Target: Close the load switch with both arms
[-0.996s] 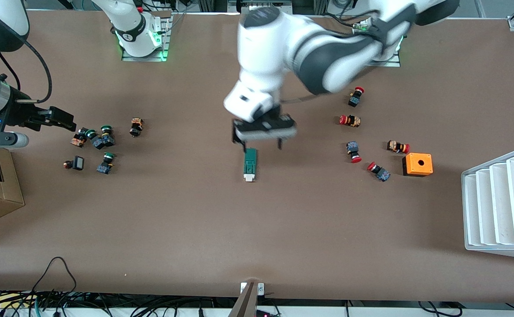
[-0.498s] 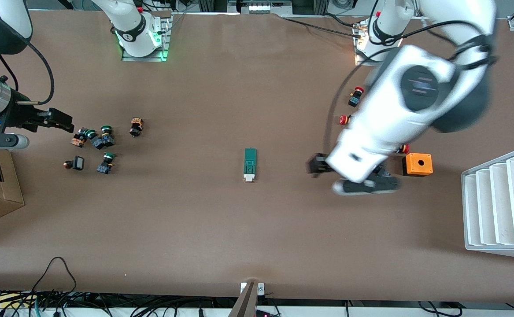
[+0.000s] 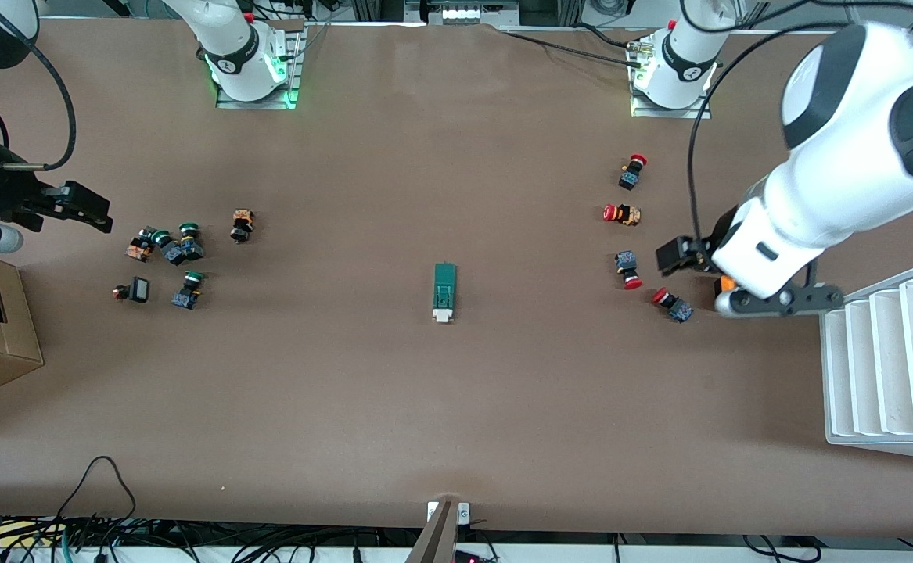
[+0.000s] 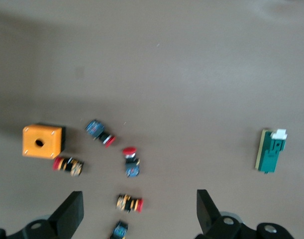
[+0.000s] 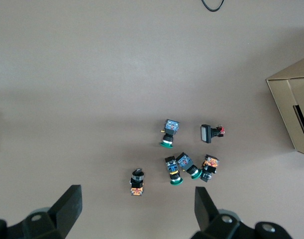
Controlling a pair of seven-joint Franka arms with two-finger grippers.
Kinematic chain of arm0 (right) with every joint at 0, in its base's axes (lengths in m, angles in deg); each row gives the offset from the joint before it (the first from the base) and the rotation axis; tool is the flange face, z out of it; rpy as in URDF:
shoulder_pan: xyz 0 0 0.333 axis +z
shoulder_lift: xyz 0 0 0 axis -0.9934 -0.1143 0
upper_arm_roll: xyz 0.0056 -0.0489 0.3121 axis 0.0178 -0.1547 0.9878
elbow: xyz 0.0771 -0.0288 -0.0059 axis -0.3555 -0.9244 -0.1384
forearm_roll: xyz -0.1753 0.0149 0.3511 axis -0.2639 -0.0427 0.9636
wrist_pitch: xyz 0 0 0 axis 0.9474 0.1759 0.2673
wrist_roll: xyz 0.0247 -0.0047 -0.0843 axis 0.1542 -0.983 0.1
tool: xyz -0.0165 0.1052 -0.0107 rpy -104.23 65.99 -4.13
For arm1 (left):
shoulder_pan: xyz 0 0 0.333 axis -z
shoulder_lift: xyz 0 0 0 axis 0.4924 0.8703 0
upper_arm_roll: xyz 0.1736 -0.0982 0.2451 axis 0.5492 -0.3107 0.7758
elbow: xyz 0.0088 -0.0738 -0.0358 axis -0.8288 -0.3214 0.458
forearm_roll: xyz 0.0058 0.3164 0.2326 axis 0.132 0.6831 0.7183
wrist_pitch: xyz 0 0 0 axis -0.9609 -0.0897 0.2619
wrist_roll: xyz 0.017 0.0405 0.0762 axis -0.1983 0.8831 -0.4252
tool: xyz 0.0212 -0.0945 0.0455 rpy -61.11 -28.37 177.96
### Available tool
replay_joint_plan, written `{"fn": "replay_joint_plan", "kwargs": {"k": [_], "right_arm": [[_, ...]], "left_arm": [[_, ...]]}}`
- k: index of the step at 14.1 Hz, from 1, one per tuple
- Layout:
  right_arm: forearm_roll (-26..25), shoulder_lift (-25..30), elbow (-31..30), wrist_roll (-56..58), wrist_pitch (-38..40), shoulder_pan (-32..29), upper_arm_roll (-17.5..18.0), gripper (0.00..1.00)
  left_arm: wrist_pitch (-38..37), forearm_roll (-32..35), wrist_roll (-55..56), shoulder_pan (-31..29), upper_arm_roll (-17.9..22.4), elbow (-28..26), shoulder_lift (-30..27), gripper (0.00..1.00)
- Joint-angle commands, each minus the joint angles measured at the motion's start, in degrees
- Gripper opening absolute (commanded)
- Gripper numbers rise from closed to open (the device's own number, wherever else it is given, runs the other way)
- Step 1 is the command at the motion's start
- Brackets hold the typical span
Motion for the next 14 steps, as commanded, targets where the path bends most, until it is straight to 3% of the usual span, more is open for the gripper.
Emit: {"fn": "replay_joint_plan", "kwargs": {"k": [1,9,14], "right_arm": [[-1.05,0.29,0.54,0.02,1.05,0.39,1.22,1.00],[-1.22,0.64,0.54,0.37,1.49,0.39,1.67,1.00],[-1.40,0.65,0.54,0.19,1.58,0.39,1.76,1.00]], "left_arm": [[0.32,-0.62,-2.19,-2.32,0.36,-10.39,-8.75,1.00],[0.85,0.08,-9.57,-10.66,-1.57,-20.42,-18.16,1.00],[1.03,-0.01,-15.90,-9.54,4.13,-20.69,-18.96,1.00]]}}
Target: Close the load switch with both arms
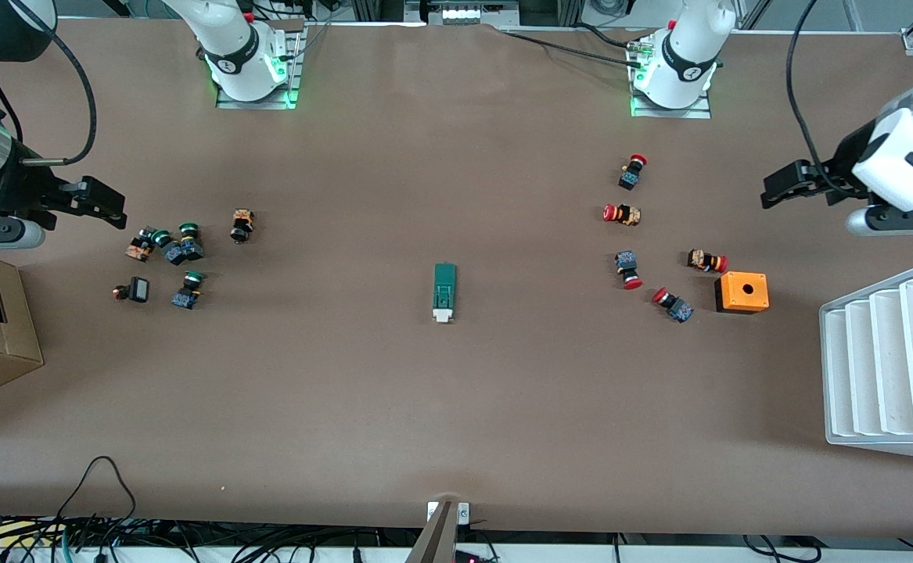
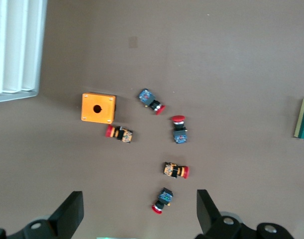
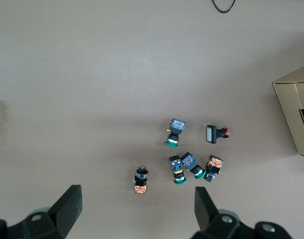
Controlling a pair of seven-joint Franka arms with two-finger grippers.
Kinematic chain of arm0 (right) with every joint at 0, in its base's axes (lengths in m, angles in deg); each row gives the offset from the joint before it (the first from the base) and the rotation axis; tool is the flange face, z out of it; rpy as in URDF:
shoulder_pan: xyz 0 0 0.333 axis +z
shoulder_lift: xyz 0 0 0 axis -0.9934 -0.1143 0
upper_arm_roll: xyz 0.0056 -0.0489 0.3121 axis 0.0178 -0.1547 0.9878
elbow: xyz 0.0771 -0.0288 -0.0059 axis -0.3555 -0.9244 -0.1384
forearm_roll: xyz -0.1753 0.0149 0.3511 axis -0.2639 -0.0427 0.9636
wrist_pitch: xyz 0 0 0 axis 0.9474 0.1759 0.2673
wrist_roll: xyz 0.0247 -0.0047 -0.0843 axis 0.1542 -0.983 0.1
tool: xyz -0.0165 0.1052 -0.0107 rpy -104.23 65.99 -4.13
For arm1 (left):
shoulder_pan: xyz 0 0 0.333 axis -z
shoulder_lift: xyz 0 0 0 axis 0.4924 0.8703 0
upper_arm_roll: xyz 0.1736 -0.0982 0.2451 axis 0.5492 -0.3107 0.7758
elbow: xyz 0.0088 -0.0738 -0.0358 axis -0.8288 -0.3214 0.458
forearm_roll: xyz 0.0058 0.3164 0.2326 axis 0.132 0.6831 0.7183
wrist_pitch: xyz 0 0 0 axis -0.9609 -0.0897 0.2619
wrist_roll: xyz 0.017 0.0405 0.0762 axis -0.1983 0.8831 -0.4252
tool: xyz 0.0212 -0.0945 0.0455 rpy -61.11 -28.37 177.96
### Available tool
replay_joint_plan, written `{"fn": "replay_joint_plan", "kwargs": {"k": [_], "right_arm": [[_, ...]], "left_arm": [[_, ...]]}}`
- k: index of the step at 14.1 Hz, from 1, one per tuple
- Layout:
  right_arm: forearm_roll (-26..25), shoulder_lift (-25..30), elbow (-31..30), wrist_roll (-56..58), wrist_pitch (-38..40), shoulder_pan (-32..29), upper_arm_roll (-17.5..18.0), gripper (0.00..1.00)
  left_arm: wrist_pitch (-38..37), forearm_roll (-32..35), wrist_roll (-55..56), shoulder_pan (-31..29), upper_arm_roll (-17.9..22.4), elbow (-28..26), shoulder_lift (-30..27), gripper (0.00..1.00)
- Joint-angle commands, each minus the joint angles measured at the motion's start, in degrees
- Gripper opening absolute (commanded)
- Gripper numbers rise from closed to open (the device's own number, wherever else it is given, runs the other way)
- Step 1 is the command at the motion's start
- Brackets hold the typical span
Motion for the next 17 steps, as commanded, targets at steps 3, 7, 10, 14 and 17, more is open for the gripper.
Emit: {"fn": "replay_joint_plan", "kwargs": {"k": [3,7,10,14,17], "right_arm": [[-1.17,0.46,0.51,0.19,1.09,-0.04,0.21,1.00],[-1.26,0.46,0.51,0.28,1.09,-0.04,0.04,1.00],[-1.26,0.46,0.51,0.28,1.09,-0.04,0.04,1.00],[-1.26,0.46,0.51,0.37,1.00,-0.04,-0.05,1.00],[-1.34,0.46,0.51,0.37,1.00,-0.04,-0.05,1.00]], "left_arm": [[1.09,0.06,-8.16,0.60,5.34,-1.95,-2.57,1.00],[3.29,3.57,-13.01,0.60,6.94,-1.86,-2.40,1.00],[3.29,4.90,-13.19,0.68,7.20,-1.69,-2.22,1.00],[3.03,5.51,-13.19,0.95,7.20,-1.60,-2.14,1.00],[2.85,5.51,-13.19,0.95,7.20,-1.42,-2.13,1.00]]}}
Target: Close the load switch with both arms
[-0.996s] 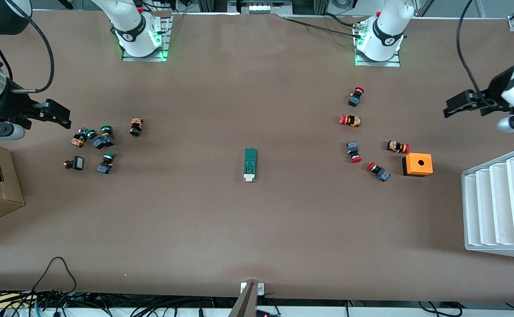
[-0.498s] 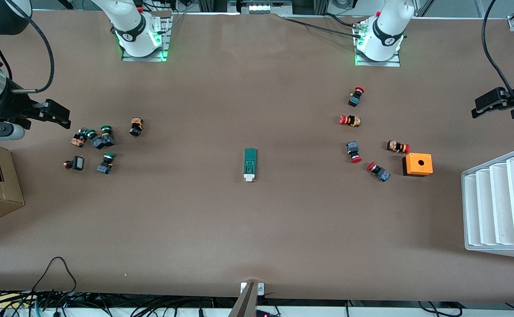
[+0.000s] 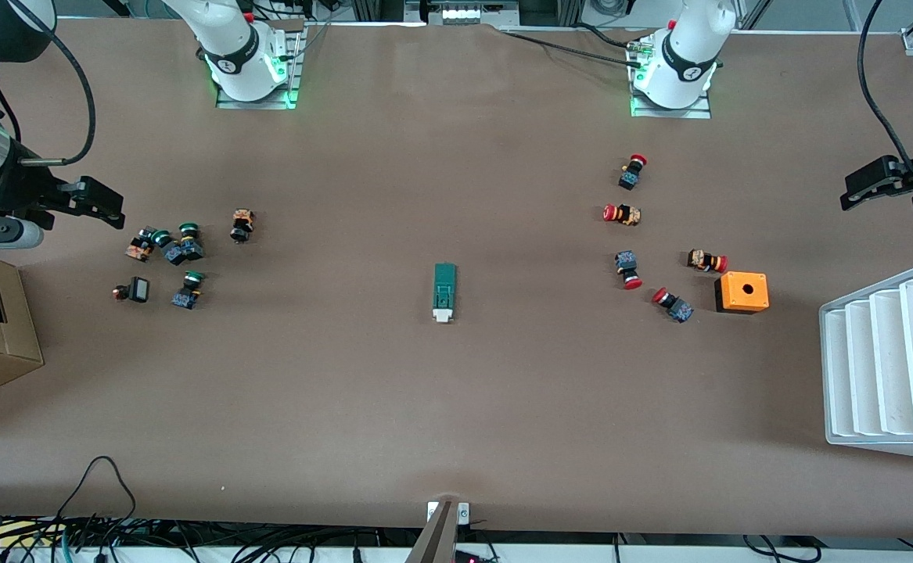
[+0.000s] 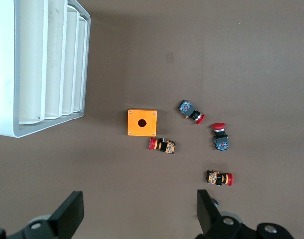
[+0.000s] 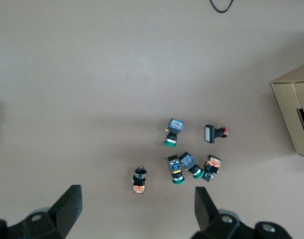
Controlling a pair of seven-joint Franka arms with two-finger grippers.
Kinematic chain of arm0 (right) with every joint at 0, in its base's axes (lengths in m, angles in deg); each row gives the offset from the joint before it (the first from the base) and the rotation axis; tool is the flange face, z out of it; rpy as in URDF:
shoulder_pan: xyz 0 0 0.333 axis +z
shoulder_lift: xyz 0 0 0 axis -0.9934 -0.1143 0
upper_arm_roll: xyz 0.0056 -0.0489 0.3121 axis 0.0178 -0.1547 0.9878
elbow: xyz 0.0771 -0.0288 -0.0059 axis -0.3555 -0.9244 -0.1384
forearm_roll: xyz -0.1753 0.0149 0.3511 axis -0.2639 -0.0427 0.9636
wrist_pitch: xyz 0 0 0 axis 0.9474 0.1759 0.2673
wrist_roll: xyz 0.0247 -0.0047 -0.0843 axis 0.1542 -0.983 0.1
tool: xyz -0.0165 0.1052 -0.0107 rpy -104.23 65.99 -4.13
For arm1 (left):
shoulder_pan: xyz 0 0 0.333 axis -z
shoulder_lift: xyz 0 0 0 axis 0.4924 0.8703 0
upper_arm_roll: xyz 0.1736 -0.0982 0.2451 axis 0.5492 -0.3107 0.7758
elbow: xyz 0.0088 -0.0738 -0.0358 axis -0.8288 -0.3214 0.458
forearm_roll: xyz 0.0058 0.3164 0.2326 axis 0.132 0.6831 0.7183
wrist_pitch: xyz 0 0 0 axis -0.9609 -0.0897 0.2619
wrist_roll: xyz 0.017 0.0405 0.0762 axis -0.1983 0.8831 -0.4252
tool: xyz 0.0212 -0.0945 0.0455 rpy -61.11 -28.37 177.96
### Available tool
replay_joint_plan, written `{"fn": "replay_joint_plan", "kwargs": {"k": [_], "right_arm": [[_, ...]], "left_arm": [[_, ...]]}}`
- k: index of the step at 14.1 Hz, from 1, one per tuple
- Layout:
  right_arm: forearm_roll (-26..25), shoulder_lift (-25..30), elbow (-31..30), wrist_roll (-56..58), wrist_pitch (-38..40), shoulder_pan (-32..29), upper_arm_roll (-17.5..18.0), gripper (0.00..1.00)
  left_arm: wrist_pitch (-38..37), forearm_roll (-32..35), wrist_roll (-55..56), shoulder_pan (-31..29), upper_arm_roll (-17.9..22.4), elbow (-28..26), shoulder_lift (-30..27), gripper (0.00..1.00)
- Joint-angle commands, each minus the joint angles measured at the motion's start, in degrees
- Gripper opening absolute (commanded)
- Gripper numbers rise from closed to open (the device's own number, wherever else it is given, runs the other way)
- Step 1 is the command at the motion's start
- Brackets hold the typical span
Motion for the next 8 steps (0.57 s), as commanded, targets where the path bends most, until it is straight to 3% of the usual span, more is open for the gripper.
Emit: {"fn": "replay_joint_plan", "kwargs": {"k": [1,8], "right_arm": [[-1.03,0.46,0.50,0.37,0.96,-0.03,0.04,1.00],[-1.03,0.46,0.50,0.28,0.96,-0.03,0.04,1.00]], "left_arm": [[0.50,1.19,-1.27,0.48,0.37,-1.06,-1.18,1.00],[-0.46,1.19,-1.88,0.47,0.37,-0.70,-2.40,1.00]]}}
